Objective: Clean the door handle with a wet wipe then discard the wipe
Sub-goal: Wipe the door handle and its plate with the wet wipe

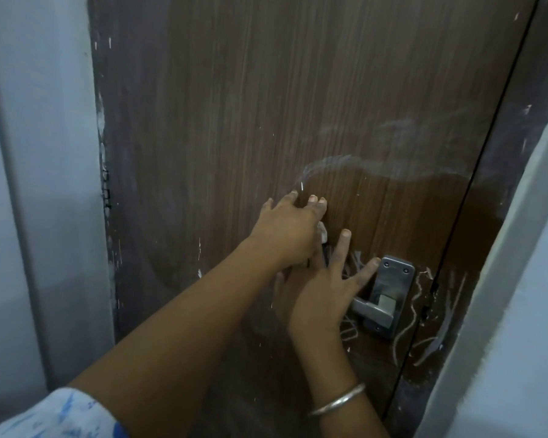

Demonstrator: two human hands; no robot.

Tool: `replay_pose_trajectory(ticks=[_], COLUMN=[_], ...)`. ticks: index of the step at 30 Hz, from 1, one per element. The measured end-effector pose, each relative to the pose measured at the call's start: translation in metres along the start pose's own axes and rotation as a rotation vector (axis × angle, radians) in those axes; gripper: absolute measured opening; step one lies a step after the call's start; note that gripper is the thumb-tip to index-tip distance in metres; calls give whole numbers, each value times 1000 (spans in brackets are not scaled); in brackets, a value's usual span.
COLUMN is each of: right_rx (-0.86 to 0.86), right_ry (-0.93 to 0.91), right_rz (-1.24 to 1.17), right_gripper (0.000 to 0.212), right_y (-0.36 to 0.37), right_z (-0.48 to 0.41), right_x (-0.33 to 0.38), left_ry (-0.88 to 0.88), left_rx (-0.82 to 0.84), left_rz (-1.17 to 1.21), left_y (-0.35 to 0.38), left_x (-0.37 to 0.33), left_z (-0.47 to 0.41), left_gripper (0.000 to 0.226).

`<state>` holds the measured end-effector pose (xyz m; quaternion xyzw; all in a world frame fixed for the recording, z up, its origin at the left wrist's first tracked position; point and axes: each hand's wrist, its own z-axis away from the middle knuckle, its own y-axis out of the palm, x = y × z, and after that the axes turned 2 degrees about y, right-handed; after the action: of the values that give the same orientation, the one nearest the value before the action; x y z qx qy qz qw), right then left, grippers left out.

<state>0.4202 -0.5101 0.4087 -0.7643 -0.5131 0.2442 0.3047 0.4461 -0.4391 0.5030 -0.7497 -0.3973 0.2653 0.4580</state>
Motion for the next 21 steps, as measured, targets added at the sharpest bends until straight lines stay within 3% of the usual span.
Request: replay_pose_trajectory(ticks=[7, 13, 17, 21], right_rx=[31, 34, 64, -3], right_ry=[-38, 160, 89, 158], right_rz=[-68, -47, -82, -183], right_gripper=[74, 80, 82, 76], right_y=[-6, -10, -14, -16], right_z=[0, 4, 4, 8], right_x=[-8, -41, -47, -60], left_ry=[12, -2, -3, -5], left_rx=[6, 34, 38, 42], left_rz=[5, -26, -32, -14], left_y=[2, 3, 6, 7], left_x=[-3, -2, -6, -6], left_z=[-1, 2, 1, 2], left_gripper=[62, 71, 72, 74])
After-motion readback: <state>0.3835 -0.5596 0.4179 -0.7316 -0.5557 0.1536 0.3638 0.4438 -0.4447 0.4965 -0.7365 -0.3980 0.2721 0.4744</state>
